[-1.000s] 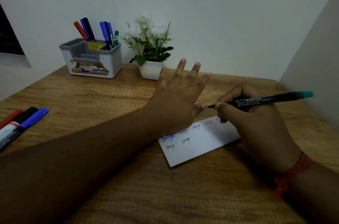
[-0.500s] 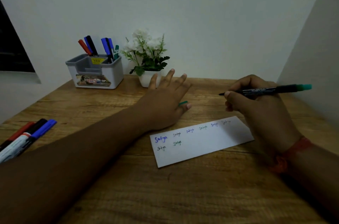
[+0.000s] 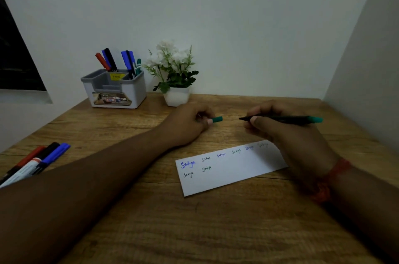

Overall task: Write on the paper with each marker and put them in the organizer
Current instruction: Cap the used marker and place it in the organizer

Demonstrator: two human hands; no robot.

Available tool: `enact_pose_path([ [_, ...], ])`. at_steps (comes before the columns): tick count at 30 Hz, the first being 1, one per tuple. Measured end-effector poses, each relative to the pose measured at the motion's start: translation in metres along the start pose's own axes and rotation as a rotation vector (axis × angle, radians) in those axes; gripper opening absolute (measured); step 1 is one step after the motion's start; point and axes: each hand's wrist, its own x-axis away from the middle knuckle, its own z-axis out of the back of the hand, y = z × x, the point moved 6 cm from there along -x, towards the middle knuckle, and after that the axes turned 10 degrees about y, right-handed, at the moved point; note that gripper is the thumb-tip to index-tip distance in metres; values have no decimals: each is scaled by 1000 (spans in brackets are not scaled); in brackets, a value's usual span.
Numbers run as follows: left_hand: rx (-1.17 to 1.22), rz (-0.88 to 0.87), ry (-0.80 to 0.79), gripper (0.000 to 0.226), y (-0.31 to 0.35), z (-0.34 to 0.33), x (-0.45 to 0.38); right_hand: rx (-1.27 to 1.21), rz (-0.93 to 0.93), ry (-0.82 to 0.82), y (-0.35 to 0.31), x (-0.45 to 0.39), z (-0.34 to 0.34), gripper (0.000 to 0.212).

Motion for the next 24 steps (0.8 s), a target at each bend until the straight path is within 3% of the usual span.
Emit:
enact_pose_path([
  [8,156,-213,-4,17,33,-6,9,-39,21,-12,-5,1,0,5],
  [24,188,-264,1,15,37,-6,12,41,30,-6,-6,2,-1,1],
])
